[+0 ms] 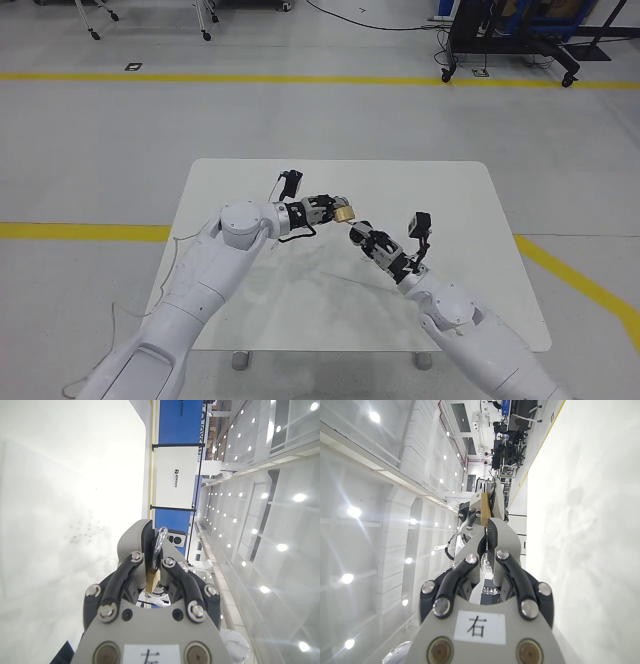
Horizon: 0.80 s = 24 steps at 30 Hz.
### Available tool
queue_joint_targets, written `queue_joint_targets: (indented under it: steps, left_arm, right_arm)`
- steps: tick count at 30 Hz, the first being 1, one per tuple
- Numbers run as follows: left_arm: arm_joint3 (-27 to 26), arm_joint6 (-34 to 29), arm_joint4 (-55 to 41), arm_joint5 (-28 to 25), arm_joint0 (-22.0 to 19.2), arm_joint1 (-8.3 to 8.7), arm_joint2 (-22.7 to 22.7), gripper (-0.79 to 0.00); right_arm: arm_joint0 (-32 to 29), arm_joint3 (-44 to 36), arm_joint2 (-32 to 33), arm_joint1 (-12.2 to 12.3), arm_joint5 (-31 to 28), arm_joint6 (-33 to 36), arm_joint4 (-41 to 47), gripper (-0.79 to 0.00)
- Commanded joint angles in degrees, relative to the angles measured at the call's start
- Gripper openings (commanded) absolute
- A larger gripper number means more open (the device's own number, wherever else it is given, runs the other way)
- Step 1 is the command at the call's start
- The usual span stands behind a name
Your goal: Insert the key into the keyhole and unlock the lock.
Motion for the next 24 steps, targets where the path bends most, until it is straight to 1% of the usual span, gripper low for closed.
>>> queue_joint_targets:
  steps: [1,8,11,15,20,24]
  left_arm:
    - [0.00,0.24,-0.09,0.07,0.07,-0.04,-0.10,-0.785]
    - [-0.99,3.46,-0.25,-0.37,1.03,-0.13,-0.89,-0.785]
    - [-1.56,3.63,-1.29,-0.70,1.66,-0.10,-1.57,-0.785]
    - [-2.55,3.96,-1.03,-0.50,2.28,-0.06,-1.76,-0.785]
    - [-3.13,4.84,-0.75,-0.48,2.69,-0.04,-2.17,-0.785]
    - [-3.31,4.49,-0.91,-0.24,2.85,-0.06,-2.35,-0.785]
  right_arm:
    - [-0.22,-0.13,0.21,-0.13,-0.28,-1.54,-2.43,-0.785]
    - [-1.30,-0.50,-0.48,-1.15,-0.70,-11.97,-13.29,-0.785]
    - [-1.38,-0.41,-1.36,-1.81,-1.55,-15.53,-17.02,-0.785]
    - [-1.22,-0.25,-2.36,-2.64,-2.16,-16.28,-17.52,-0.785]
    - [-1.23,0.05,-1.97,-3.38,-3.83,-18.11,-18.24,-0.785]
    - [-1.29,0.43,-1.62,-3.81,-3.93,-18.05,-18.78,-0.785]
